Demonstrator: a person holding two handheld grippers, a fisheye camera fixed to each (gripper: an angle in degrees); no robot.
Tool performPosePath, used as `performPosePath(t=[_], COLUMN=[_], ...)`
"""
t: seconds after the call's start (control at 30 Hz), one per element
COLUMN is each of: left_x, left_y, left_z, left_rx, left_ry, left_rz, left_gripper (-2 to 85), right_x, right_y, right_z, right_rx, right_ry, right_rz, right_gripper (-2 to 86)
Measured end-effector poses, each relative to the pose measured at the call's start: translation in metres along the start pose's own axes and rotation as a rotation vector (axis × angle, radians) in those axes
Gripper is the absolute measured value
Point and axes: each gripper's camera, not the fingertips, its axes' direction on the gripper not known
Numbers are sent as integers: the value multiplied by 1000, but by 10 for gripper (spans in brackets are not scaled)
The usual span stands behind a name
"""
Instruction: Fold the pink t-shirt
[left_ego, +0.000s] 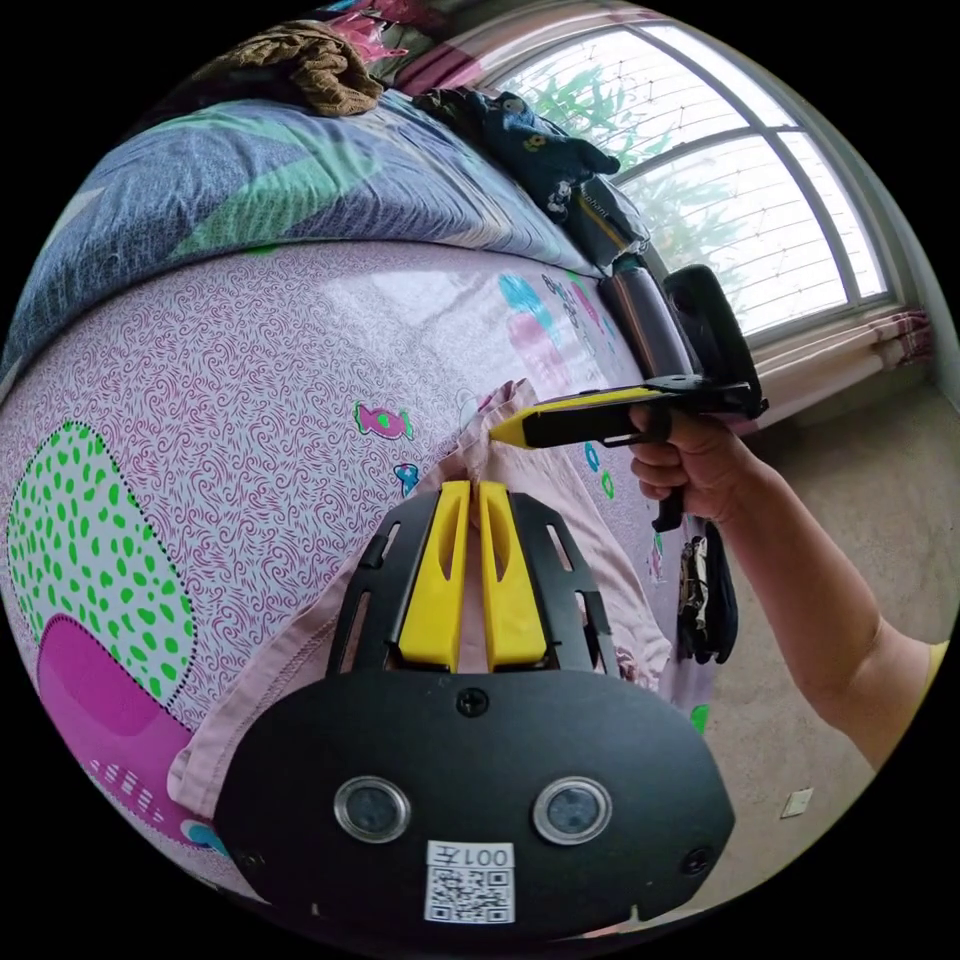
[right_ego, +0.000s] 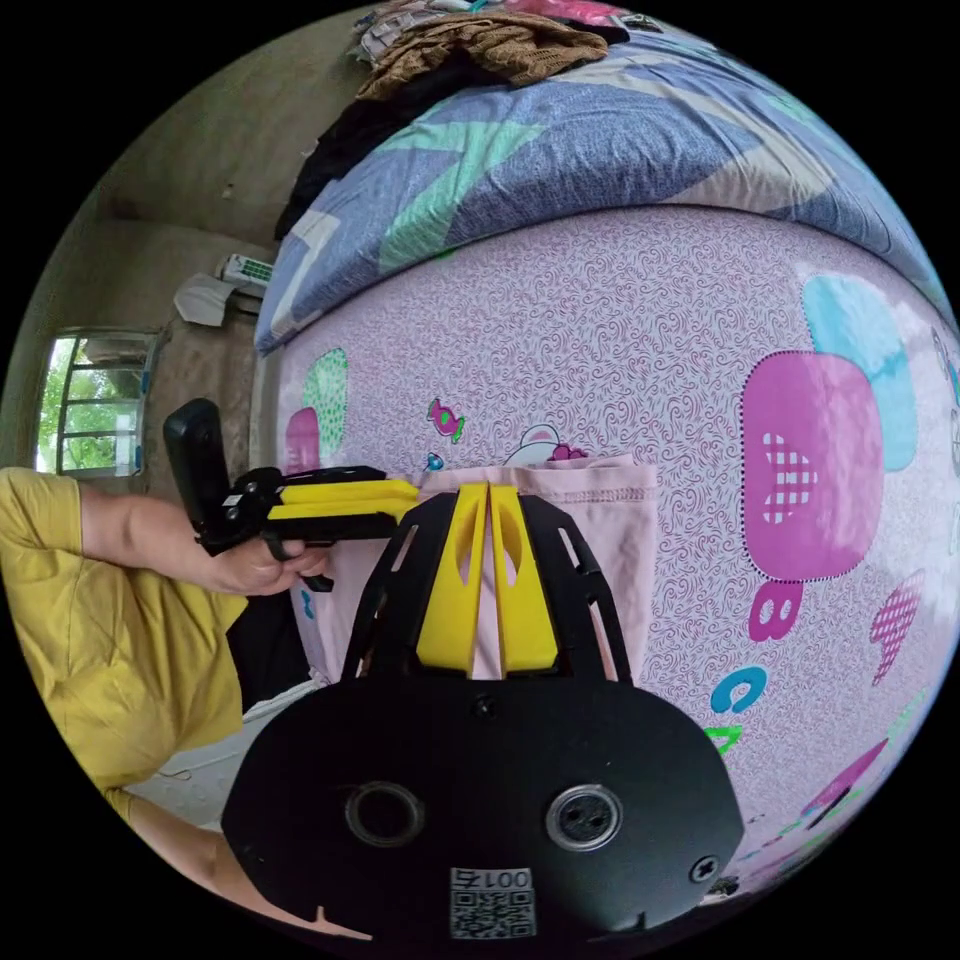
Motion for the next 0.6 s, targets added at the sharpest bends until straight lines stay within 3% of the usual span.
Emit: performPosePath(t=[0.27,0.43,0.6], left_x=[-4,30,37], left_y=[28,28,28], left_z=[-1,6,29], left_rx=[28,34,-46], left_ry=[-102,-56,-56], left_rz=[2,207,260], left_gripper=[-16,-16,-16], right_x=[-20,-38,-58], right_y=[9,30,50], right_z=[-37,-91,-135], right_rx=[-9,97,120], right_ry=[31,-27,-74], right_rz=[34,51,74], right_gripper=[0,0,0])
